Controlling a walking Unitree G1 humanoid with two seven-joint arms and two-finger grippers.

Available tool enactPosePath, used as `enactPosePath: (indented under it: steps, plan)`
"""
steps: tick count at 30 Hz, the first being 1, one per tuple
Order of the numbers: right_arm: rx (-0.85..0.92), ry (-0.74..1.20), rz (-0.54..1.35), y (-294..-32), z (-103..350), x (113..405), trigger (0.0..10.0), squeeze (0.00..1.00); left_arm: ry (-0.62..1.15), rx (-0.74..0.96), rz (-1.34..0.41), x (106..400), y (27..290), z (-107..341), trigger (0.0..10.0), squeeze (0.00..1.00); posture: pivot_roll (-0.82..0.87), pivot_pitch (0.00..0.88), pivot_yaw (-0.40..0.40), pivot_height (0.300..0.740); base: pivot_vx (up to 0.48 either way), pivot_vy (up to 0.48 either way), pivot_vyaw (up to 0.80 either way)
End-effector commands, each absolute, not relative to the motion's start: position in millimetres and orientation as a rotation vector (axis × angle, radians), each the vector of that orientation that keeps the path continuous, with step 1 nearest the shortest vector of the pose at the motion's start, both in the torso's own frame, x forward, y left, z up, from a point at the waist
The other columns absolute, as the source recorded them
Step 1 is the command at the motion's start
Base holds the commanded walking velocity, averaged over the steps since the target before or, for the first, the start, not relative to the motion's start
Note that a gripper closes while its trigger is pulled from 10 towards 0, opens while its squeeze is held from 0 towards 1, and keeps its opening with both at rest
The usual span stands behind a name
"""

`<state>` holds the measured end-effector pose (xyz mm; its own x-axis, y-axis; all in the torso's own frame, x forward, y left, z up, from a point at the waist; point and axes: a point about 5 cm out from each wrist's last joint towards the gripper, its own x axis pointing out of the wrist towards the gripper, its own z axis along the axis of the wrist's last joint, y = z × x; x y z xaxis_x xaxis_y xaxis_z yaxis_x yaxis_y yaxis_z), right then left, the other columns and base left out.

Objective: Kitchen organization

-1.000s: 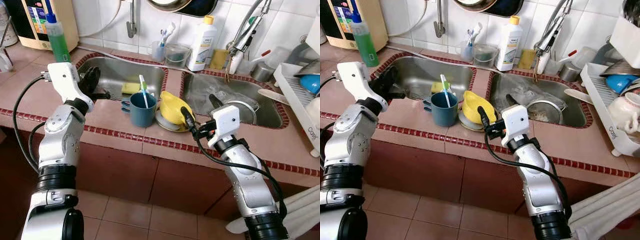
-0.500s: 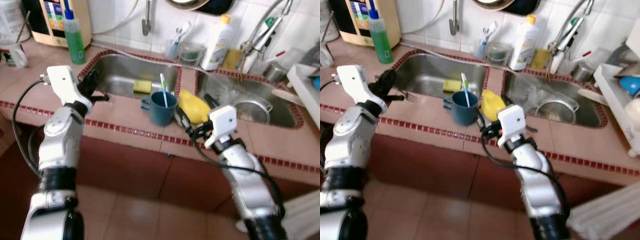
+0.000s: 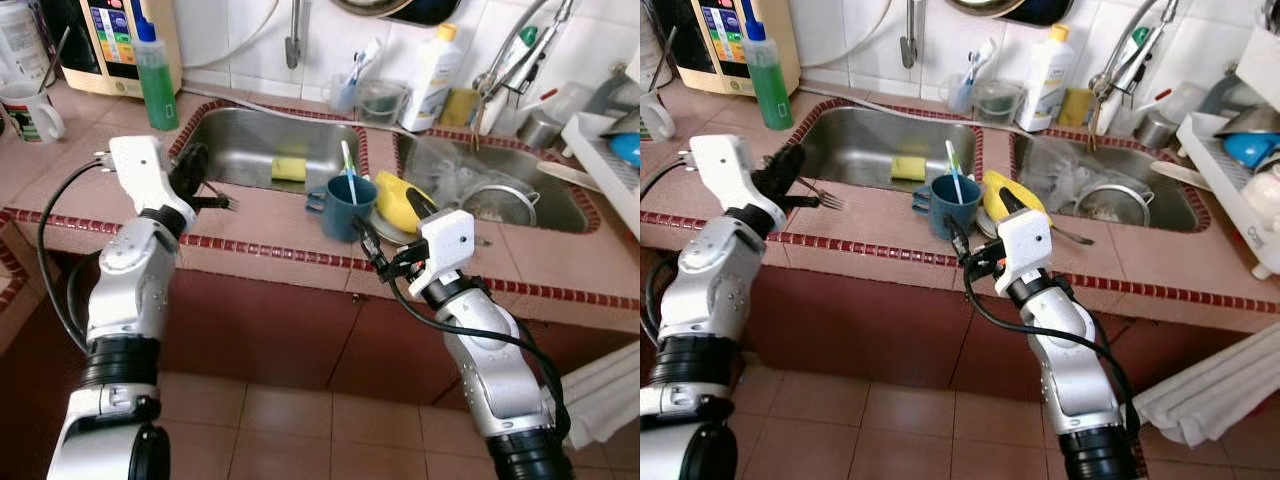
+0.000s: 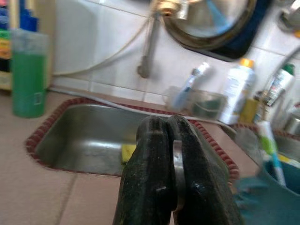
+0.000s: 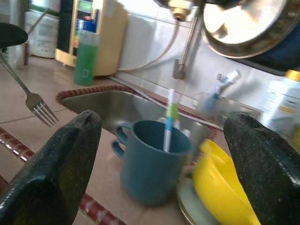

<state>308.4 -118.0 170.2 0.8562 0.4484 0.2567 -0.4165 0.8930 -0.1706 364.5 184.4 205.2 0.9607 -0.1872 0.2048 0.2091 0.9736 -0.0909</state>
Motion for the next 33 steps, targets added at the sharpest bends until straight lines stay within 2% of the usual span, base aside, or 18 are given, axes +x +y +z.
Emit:
enactPosePath:
  steps: [1,21,33]
  plan:
    - [-0.108,-0.308,0.446,-123,174,308,10.0,0.0,-0.216,-0.076,-0.22,366,177,210,10.0,0.0,-0.09,0.0,-0.078,0.74,0.0,0.0,-0.69]
    - [-0.107,-0.292,0.534,-113,168,301,10.0,0.0,-0.226,-0.053,-0.287,368,172,212,10.0,0.0,-0.09,0.0,-0.066,0.74,0.0,0.0,0.0]
    - [-0.106,-0.274,0.597,-106,164,296,10.0,0.0,-0.22,-0.063,-0.278,368,175,210,10.0,0.0,-0.09,0.0,-0.073,0.74,0.406,0.0,0.0]
